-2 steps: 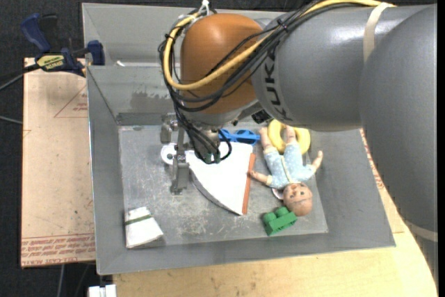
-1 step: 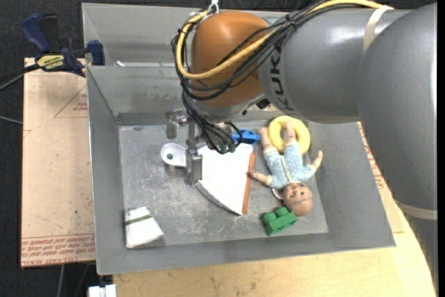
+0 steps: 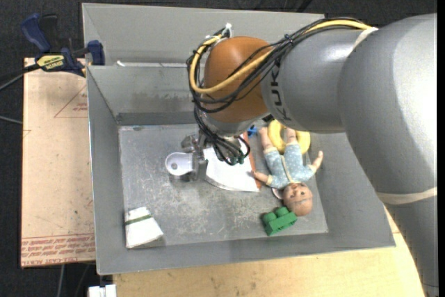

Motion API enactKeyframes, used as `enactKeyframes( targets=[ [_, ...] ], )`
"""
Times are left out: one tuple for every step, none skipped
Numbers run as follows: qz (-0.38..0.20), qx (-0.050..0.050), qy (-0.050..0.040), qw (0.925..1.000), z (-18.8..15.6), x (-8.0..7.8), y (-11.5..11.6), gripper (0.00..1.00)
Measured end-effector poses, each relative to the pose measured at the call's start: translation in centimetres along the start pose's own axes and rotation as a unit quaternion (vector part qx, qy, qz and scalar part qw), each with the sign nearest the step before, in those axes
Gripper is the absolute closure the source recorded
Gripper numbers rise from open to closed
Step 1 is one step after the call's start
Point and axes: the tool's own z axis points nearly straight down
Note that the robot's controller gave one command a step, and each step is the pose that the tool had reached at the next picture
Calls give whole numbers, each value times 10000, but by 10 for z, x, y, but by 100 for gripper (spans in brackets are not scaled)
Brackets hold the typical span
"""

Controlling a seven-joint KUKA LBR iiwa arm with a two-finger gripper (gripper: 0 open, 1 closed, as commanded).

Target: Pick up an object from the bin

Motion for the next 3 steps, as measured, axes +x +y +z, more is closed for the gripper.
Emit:
enactKeyframes(
  targets=[
    [1,-1,1,10000,0,0,0,100],
    [-29,-7,-14,10000,-96,7,-5,100],
    [-29,-8,-13,10000,-96,7,-5,100]
  ],
)
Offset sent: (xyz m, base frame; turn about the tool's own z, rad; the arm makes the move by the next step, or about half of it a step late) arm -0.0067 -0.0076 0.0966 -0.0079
